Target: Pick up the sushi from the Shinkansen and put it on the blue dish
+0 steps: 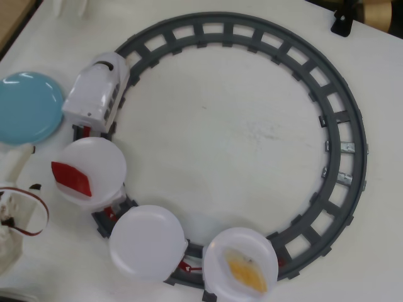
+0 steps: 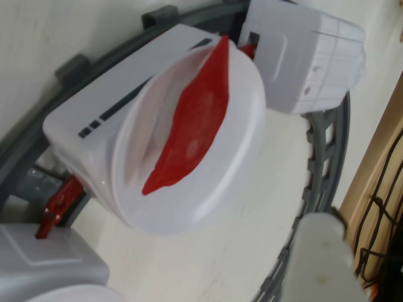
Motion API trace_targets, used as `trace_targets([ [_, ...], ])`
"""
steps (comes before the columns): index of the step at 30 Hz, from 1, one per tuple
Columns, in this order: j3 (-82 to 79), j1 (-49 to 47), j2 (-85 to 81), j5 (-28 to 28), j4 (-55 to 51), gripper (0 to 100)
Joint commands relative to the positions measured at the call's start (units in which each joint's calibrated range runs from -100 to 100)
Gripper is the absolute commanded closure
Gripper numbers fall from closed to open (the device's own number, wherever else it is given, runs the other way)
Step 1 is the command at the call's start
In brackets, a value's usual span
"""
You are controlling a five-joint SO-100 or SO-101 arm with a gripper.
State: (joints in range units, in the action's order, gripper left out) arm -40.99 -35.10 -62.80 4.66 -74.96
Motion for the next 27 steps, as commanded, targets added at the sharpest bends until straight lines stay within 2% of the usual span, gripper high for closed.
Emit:
trace_targets([
  [1,27.91,5.35,40.28,-2.04,-7.89,76],
  [20,31.43,4.82,41.27,-1.52,-7.12,76],
  [27,39.46,-1.78,51.06,-3.03,-7.89,76],
])
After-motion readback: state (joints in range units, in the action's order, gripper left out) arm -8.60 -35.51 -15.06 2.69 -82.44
